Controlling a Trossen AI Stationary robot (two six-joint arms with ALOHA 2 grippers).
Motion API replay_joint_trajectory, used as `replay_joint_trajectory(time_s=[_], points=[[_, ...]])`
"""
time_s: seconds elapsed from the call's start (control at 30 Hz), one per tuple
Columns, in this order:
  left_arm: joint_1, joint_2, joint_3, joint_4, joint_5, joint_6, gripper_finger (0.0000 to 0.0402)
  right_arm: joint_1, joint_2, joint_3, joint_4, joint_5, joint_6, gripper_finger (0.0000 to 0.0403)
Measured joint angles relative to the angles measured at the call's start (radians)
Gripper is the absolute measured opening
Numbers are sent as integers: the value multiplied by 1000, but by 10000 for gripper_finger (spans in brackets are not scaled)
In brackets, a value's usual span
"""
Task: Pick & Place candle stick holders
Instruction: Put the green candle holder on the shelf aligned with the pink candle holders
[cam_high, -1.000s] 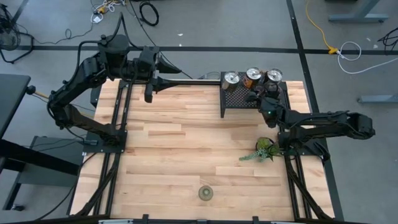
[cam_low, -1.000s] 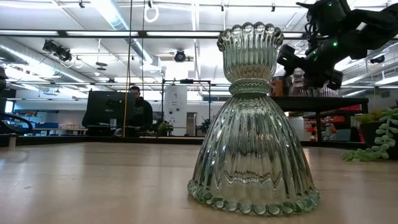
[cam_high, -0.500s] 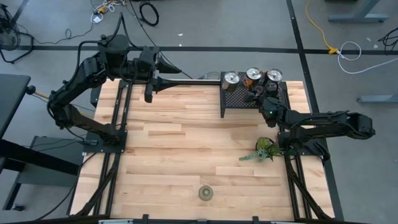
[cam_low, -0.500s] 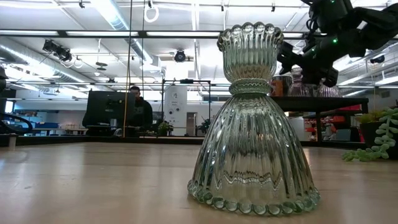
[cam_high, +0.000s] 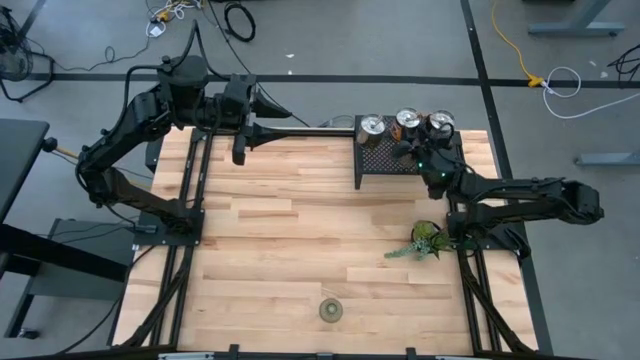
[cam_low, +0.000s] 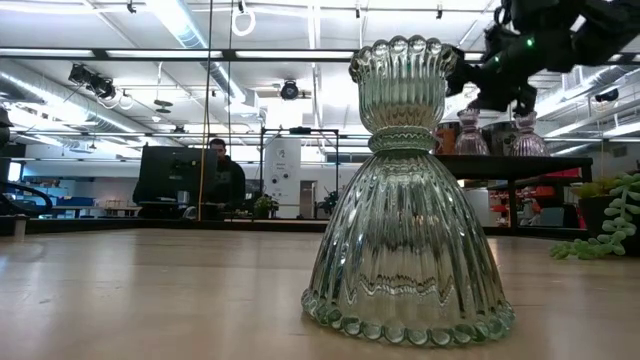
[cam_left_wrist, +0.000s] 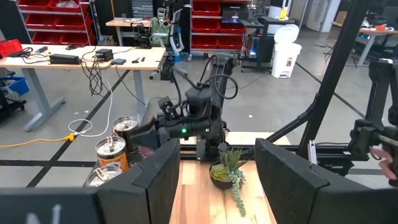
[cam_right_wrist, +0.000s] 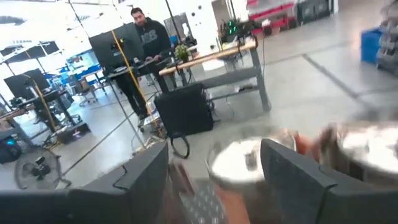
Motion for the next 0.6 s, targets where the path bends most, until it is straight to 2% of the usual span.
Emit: replay_joint_trajectory(time_s=[0.17, 0.27, 0.43, 0.5, 0.6], points=[[0, 0, 0, -1, 0, 0, 211, 29, -2, 96, -19, 65, -151, 253], [0, 0, 0, -50, -1, 28, 211, 61, -2, 159, -19, 62, -212, 253], [-9, 1, -2, -319, 24, -4, 211, 155, -3, 270, -111, 1, -264, 253], [-47, 5, -30, -421, 30, -37, 211, 205, -2, 315, -190, 6, -266, 253], [-158, 6, -129, -497, -38, -99, 211, 275, -2, 389, -295, 28, -268, 253]])
